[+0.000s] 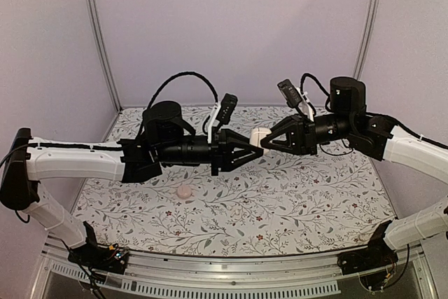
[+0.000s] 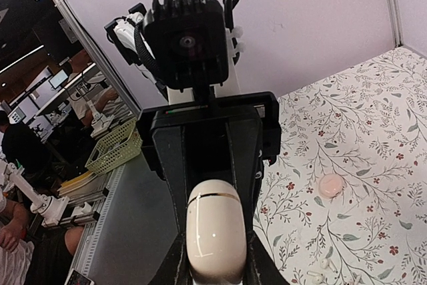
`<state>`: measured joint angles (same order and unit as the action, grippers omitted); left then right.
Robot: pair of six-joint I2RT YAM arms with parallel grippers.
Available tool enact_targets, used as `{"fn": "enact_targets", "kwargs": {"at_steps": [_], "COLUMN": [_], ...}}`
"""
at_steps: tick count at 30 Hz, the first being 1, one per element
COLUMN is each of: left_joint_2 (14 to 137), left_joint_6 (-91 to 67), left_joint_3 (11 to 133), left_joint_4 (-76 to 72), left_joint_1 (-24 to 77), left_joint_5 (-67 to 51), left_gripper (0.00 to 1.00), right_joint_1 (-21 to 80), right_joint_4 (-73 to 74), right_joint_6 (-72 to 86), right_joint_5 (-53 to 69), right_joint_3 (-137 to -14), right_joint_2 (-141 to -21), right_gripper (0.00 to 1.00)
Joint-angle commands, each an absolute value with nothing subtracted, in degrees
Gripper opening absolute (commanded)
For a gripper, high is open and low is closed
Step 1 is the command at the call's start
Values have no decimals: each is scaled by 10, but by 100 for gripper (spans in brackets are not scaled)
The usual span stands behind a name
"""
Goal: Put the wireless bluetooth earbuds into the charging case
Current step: Pass from the left arm to the right
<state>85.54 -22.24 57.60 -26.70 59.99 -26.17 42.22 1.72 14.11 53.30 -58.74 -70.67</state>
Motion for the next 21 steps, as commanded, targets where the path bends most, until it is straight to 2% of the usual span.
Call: {"fn": "enact_targets", "kwargs": {"at_steps": [1, 7, 8, 11, 13, 21], "left_joint_2": [861, 853, 852, 849, 848, 847], "left_joint_6": [-216, -217, -217, -216, -216, -218], "left_joint_3": [589, 581, 579, 576, 574, 570], "left_joint_4": [-279, -284, -285, -289, -292, -298], "left_joint_1": [600, 600, 600, 601, 600, 600], "left_joint_5": [-262, -264, -265, -266, -267, -269], "left_gripper": [11, 0, 0, 0, 0, 0], "right_joint_1": [425, 425, 425, 425, 425, 411], "right_joint_4": [18, 25, 25, 25, 25, 22], "right_joint_6": [140, 133, 133, 137, 139, 144], "right_joint_5": [531, 524, 524, 521, 521, 527], "right_joint_3": [-594, -595, -595, -597, -597, -592], "right_joint_2": [-705, -702, -702, -701, -700, -692], "right_gripper": [0, 3, 9, 36, 44, 45]}}
